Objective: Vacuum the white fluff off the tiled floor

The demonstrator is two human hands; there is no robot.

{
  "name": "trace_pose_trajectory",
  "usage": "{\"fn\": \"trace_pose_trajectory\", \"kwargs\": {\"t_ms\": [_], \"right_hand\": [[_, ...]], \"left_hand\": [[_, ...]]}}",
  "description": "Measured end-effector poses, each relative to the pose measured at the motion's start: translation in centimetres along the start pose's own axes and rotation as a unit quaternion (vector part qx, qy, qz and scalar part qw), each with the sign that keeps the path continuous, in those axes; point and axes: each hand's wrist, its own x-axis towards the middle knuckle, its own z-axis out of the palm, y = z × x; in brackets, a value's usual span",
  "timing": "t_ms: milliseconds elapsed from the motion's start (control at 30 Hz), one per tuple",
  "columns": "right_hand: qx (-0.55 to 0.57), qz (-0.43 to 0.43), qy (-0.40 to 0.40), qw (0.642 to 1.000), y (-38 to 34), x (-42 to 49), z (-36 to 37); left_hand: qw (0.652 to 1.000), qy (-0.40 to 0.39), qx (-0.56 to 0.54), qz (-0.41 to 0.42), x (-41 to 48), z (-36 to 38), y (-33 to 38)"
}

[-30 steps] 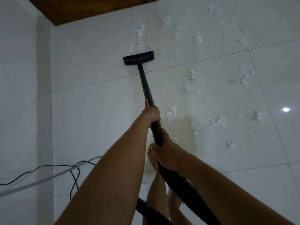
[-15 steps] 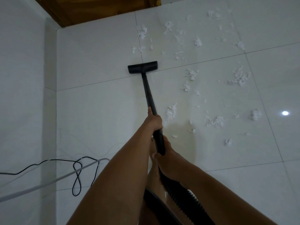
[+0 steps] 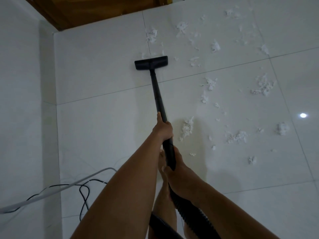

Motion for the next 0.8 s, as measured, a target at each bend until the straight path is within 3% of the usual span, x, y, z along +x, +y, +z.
{"fn": "trace_pose_trajectory", "kwargs": {"t_ms": [800], "right_hand": [[0.033,0.017,0.016,0.999,-8.4,9.5,-1.1]], "left_hand": [[0.999,0.010,0.025,0.028,8.2,-6.5,7.1]]}}
